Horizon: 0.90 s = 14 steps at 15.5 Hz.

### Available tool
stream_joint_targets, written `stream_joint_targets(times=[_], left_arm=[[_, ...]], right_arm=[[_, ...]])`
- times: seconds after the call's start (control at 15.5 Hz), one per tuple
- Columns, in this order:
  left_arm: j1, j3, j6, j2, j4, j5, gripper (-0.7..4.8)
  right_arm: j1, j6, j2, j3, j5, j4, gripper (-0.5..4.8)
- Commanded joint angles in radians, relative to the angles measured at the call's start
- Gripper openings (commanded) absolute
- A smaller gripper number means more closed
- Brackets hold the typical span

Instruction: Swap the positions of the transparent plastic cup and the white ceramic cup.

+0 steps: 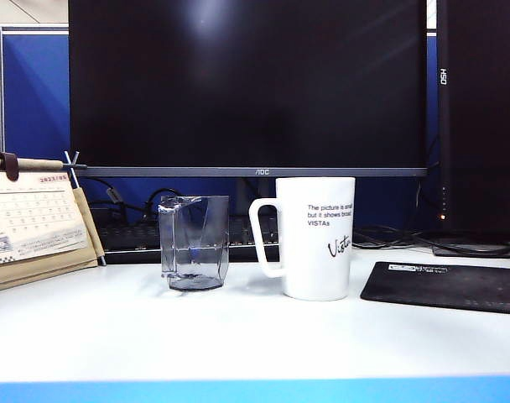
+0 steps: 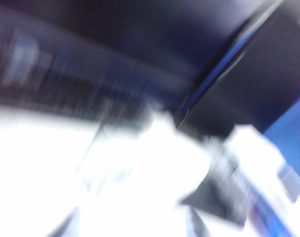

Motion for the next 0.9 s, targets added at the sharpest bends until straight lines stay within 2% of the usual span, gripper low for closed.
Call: stream_joint_targets(times=[0.06,0.13,0.32,0.45,0.52,0.64,0.71,0.9], left_arm=[[-0.027,0.008,0.058,0.153,0.023,0.043,2.48],[-0.054,0.008,0.092,0.242,0.058,0.037,2.47],[-0.115,0.008,0.126,0.423,0.15,0.036,2.47],[-0.171,0.008,0.163,0.56,0.274,-0.016,2.47],[-0.183,0.008,0.198,0.615,0.315,-0.061,2.47],[-0.185,0.008,0.241,0.707,0.361,-0.109,2.47],[-0.181,0.008,0.264,0.756,0.387,-0.115,2.47],[-0.183,0.008,0.267,0.852,0.467,-0.082,2.47]], right_arm=[[0.04,-0.043,0.264,0.023,-0.111,0.285,2.13],[0.065,-0.04,0.407,0.025,-0.111,0.402,2.13],[0.166,-0.053,0.585,0.024,-0.102,0.472,2.13],[0.26,-0.14,0.666,0.024,-0.04,0.485,2.2],[0.291,-0.202,0.698,0.024,0.026,0.481,2.26],[0.298,-0.229,0.76,0.026,0.06,0.485,2.47],[0.295,-0.237,0.801,0.026,0.093,0.484,2.79],[0.293,-0.28,0.883,0.027,0.103,0.52,2.81]])
